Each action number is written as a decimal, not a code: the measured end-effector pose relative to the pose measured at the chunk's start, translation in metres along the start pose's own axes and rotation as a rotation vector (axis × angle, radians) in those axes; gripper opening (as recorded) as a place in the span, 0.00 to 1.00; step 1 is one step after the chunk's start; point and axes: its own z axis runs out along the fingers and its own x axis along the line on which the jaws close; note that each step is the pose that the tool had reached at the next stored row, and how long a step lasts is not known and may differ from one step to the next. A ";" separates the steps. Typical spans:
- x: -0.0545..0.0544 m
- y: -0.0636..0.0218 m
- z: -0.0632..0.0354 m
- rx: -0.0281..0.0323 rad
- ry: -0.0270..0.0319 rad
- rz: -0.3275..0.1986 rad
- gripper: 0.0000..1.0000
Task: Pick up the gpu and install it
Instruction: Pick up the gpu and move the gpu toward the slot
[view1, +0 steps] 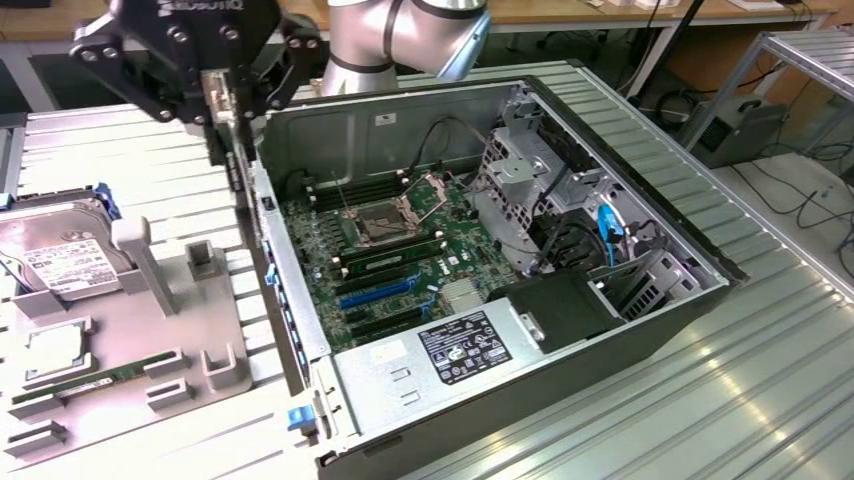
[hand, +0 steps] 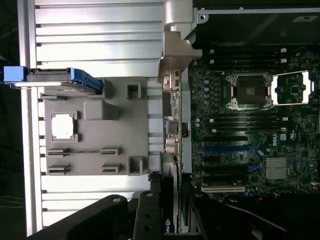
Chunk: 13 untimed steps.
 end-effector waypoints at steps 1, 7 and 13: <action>-0.004 -0.0001 -0.0011 0.0000 0.0015 0.000 0.26; -0.038 0.0001 -0.0017 -0.0016 0.0066 0.000 0.26; -0.070 0.0005 0.0039 -0.0021 0.0105 0.001 0.26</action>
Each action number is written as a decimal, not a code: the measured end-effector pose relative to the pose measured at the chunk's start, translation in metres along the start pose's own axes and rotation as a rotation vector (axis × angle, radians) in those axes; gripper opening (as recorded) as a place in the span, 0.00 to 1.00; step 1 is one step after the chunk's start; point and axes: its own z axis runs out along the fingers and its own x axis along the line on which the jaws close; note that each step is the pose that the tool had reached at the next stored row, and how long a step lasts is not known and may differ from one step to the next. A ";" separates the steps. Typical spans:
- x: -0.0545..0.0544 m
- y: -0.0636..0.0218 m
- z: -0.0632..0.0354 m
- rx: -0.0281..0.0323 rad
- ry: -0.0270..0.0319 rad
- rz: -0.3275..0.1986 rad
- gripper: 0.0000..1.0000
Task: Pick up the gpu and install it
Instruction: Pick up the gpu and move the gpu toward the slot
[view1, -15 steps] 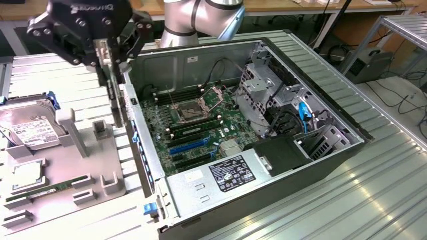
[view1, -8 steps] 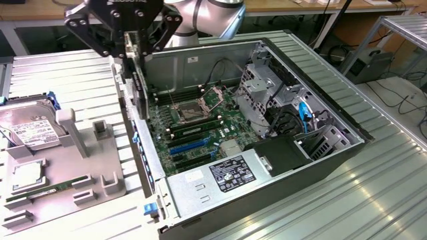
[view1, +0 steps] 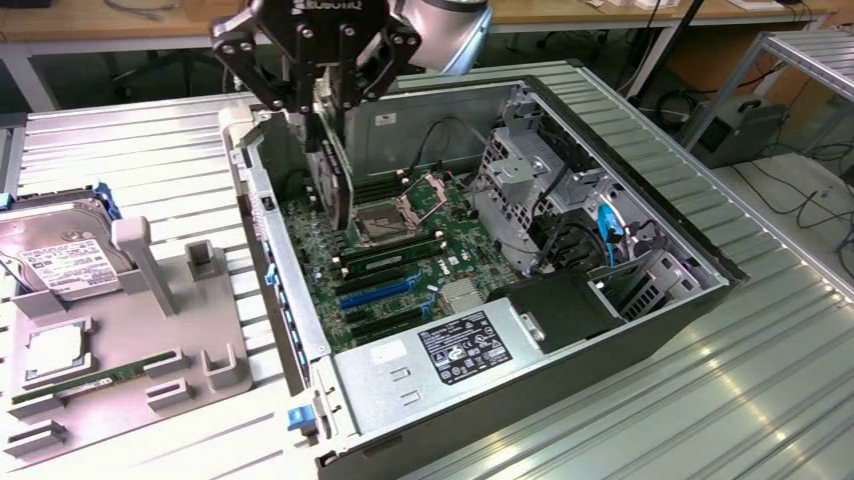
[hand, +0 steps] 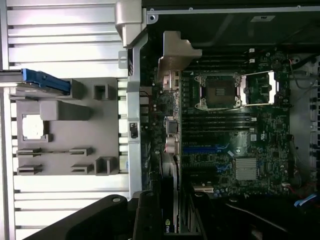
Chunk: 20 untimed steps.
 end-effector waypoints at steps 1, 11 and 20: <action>-0.005 0.0001 0.0015 0.0000 0.0005 0.000 0.26; -0.055 -0.0002 0.0203 0.0004 0.0018 0.000 0.26; -0.095 -0.0074 0.0361 0.0003 0.0025 0.000 0.26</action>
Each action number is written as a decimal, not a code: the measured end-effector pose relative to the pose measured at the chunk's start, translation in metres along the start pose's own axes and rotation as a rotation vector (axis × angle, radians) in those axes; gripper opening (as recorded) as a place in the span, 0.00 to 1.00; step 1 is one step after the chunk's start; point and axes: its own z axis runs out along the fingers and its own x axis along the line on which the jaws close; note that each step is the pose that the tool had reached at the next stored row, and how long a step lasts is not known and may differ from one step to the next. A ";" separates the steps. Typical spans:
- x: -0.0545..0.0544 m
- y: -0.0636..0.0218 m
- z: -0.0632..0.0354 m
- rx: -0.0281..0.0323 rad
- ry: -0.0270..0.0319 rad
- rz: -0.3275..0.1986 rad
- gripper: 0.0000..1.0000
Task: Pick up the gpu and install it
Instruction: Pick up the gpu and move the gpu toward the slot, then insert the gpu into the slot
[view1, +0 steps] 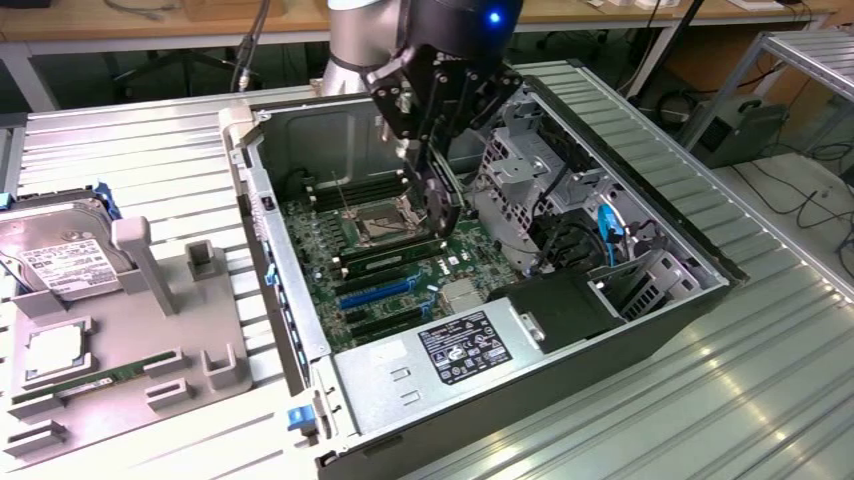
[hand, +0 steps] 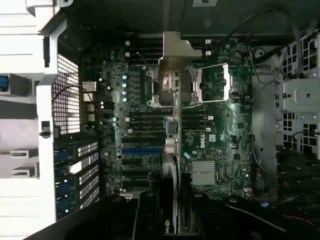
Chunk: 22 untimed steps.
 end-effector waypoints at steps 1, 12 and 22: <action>-0.002 -0.0004 0.0006 0.0001 0.0043 0.000 0.26; -0.003 -0.0004 0.0007 0.0002 0.0075 0.000 0.26; -0.003 -0.0005 0.0008 0.0008 0.0090 -0.058 0.26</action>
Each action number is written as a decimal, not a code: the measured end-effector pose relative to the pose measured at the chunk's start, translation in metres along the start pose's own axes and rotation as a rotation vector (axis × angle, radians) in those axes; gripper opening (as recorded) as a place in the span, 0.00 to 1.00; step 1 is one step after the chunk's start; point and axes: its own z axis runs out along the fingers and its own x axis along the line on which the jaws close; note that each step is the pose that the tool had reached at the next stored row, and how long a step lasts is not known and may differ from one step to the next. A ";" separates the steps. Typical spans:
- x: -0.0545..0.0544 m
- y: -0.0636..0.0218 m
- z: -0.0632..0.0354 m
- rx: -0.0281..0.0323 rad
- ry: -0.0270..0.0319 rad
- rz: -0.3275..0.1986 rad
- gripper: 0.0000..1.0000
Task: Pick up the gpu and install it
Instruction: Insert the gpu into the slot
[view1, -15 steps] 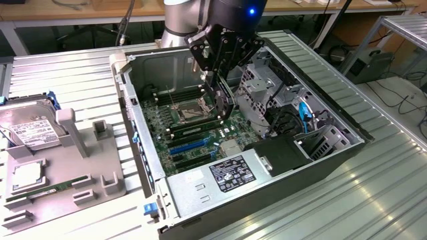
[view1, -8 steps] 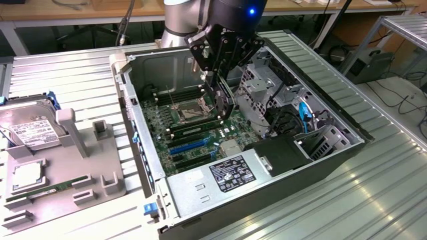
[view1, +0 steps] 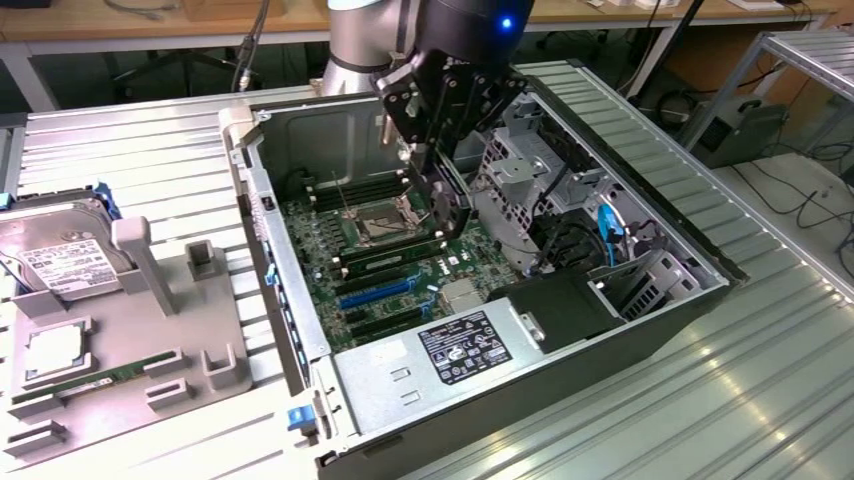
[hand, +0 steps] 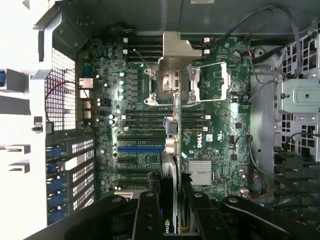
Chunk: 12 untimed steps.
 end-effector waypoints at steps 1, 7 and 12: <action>0.000 0.0000 0.0000 0.0003 0.0008 -0.018 0.26; 0.000 0.0000 0.0003 0.0022 0.0065 -0.129 0.26; 0.000 0.0000 0.0008 0.0038 0.0115 -0.228 0.26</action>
